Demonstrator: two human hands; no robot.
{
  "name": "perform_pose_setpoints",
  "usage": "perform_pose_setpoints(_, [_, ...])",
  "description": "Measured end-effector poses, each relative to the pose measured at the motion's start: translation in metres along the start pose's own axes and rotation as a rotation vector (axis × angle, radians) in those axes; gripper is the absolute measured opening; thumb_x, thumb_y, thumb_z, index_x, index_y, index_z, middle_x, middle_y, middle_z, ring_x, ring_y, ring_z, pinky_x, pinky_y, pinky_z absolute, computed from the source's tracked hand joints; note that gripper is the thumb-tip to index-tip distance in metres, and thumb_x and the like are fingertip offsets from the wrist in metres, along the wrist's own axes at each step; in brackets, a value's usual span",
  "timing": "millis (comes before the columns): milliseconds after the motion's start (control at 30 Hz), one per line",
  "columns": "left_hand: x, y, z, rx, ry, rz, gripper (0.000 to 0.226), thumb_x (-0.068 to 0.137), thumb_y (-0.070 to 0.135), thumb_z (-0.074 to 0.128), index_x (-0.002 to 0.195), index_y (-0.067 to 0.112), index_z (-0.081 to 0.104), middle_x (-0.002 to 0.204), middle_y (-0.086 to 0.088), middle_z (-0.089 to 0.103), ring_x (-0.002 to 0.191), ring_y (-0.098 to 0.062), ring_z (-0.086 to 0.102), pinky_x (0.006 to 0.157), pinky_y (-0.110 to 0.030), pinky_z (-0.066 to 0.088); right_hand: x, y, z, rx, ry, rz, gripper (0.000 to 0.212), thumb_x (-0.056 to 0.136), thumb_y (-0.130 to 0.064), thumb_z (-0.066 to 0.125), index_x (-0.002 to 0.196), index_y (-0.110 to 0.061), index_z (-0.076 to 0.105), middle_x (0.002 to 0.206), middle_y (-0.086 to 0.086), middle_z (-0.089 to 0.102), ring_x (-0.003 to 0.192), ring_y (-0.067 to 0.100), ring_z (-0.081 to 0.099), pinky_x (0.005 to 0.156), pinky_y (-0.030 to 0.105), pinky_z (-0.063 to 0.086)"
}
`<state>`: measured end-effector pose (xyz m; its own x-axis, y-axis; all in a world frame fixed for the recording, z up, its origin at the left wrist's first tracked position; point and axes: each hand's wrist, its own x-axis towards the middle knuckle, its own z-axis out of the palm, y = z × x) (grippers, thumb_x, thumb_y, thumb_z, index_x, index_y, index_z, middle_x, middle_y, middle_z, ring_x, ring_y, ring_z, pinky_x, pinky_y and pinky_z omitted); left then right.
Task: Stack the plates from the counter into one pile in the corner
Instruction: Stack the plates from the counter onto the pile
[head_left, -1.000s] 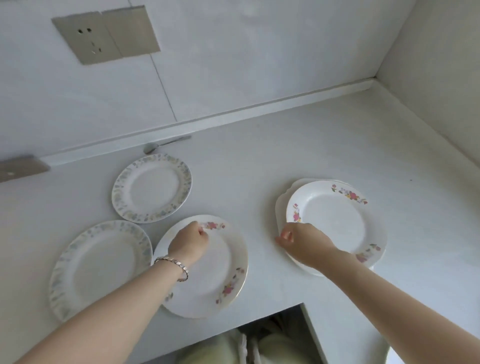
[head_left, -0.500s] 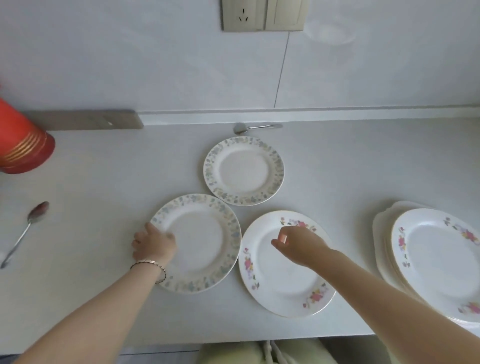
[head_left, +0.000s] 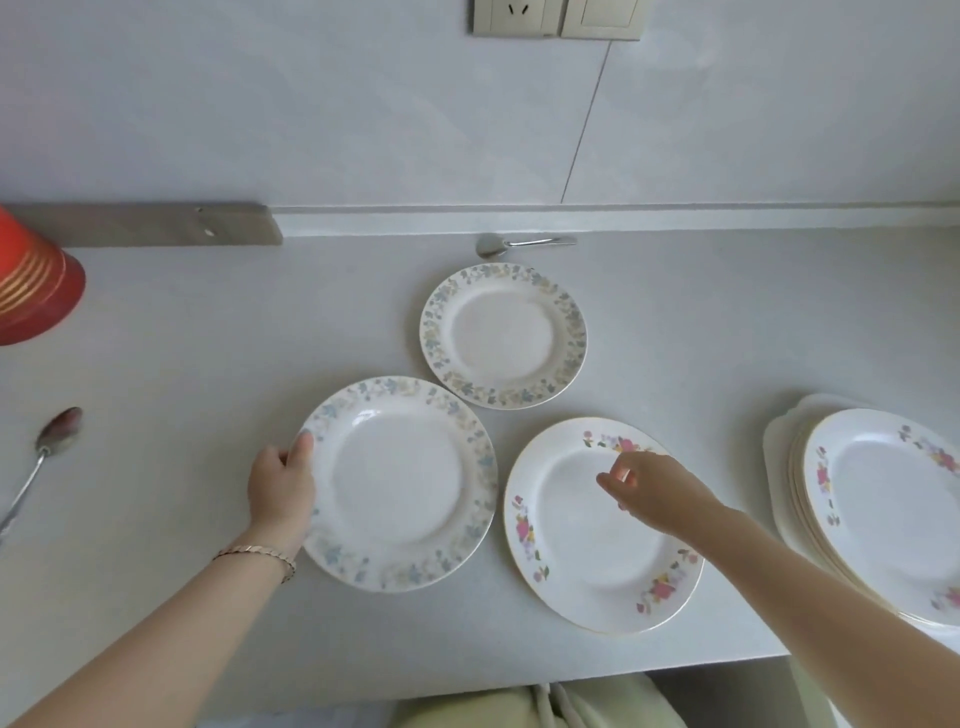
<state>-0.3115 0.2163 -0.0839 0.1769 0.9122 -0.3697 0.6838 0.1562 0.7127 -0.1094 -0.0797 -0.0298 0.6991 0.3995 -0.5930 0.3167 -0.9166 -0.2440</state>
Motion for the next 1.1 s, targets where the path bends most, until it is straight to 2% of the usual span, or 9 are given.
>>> perform_pose_setpoints(100, [-0.012, 0.012, 0.002, -0.097, 0.075, 0.029, 0.034, 0.091, 0.026, 0.053, 0.065, 0.008, 0.041, 0.059, -0.001, 0.041, 0.070, -0.024, 0.044, 0.066, -0.033, 0.034, -0.004, 0.012, -0.004, 0.038, 0.027, 0.021, 0.022, 0.089, -0.042, 0.047, 0.070, -0.033, 0.050, 0.088, -0.003, 0.066, 0.091, 0.019, 0.063, 0.083, 0.031, 0.048])
perform_pose_setpoints(200, [-0.030, 0.023, 0.004, -0.109, 0.103, 0.098, 0.034, 0.092, 0.026, 0.052, 0.065, 0.008, 0.041, 0.059, 0.001, 0.041, 0.070, -0.024, 0.043, 0.066, -0.033, 0.033, -0.009, 0.029, -0.012, 0.104, 0.072, 0.034, 0.025, 0.089, -0.039, 0.049, 0.064, -0.034, 0.048, 0.078, -0.006, 0.061, 0.079, 0.017, 0.059, 0.072, 0.028, 0.045])
perform_pose_setpoints(500, [-0.104, 0.100, 0.017, 0.182, 0.126, 0.622, 0.031, 0.094, 0.029, 0.050, 0.072, 0.010, 0.040, 0.054, -0.002, 0.042, 0.062, -0.034, 0.045, 0.060, -0.033, 0.030, -0.022, 0.092, -0.028, 0.129, 0.077, 0.039, 0.027, 0.089, -0.043, 0.047, 0.063, -0.036, 0.046, 0.070, -0.016, 0.055, 0.069, 0.009, 0.055, 0.053, 0.022, 0.038])
perform_pose_setpoints(633, [-0.141, 0.141, 0.040, 0.356, 0.166, 0.843, 0.028, 0.094, 0.027, 0.051, 0.075, 0.008, 0.043, 0.058, -0.021, 0.054, 0.061, -0.046, 0.055, 0.057, -0.034, 0.029, -0.027, 0.121, -0.040, 0.127, 0.062, 0.052, 0.027, 0.088, -0.041, 0.045, 0.063, -0.034, 0.047, 0.074, -0.011, 0.058, 0.077, 0.015, 0.058, 0.068, 0.028, 0.045])
perform_pose_setpoints(733, [-0.170, 0.163, 0.060, 0.489, 0.175, 1.034, 0.027, 0.089, 0.017, 0.061, 0.074, -0.003, 0.052, 0.051, -0.027, 0.057, 0.045, -0.046, 0.057, 0.047, -0.035, 0.035, -0.032, 0.142, -0.054, 0.137, 0.092, 0.051, 0.022, 0.090, -0.035, 0.045, 0.079, -0.023, 0.060, 0.084, 0.000, 0.066, 0.093, 0.020, 0.058, 0.088, 0.034, 0.041])
perform_pose_setpoints(800, [-0.190, 0.176, 0.072, 0.610, 0.166, 1.154, 0.026, 0.082, 0.011, 0.070, 0.069, -0.004, 0.053, 0.042, -0.022, 0.054, 0.033, -0.039, 0.053, 0.040, -0.030, 0.038, -0.037, 0.158, -0.063, 0.157, 0.120, 0.048, 0.021, 0.091, -0.035, 0.045, 0.083, -0.022, 0.059, 0.088, 0.001, 0.067, 0.095, 0.020, 0.059, 0.082, 0.031, 0.042])
perform_pose_setpoints(867, [-0.205, 0.188, 0.081, 0.705, 0.205, 1.275, 0.028, 0.076, 0.010, 0.076, 0.063, -0.001, 0.054, 0.037, -0.014, 0.051, 0.027, -0.031, 0.049, 0.041, -0.016, 0.025, -0.042, 0.173, -0.070, 0.170, 0.147, 0.046, 0.019, 0.091, -0.038, 0.046, 0.079, -0.028, 0.055, 0.084, -0.003, 0.065, 0.089, 0.019, 0.060, 0.074, 0.028, 0.042])
perform_pose_setpoints(1000, [-0.234, 0.212, 0.096, 0.692, 0.302, 1.435, 0.031, 0.080, 0.017, 0.069, 0.059, 0.004, 0.051, 0.035, -0.008, 0.047, 0.025, -0.027, 0.045, 0.051, -0.013, 0.001, -0.053, 0.206, -0.080, 0.232, 0.204, 0.090, 0.022, 0.089, -0.042, 0.048, 0.069, -0.033, 0.052, 0.073, -0.012, 0.062, 0.080, 0.015, 0.061, 0.063, 0.026, 0.041])
perform_pose_setpoints(1100, [-0.260, 0.230, 0.117, 0.511, 0.241, 1.471, 0.033, 0.085, 0.024, 0.055, 0.062, 0.001, 0.052, 0.038, -0.012, 0.048, 0.029, -0.031, 0.047, 0.052, -0.011, 0.003, -0.061, 0.236, -0.086, 0.293, 0.242, 0.138, 0.023, 0.089, -0.042, 0.048, 0.068, -0.034, 0.049, 0.075, -0.011, 0.060, 0.075, 0.016, 0.060, 0.058, 0.024, 0.040])
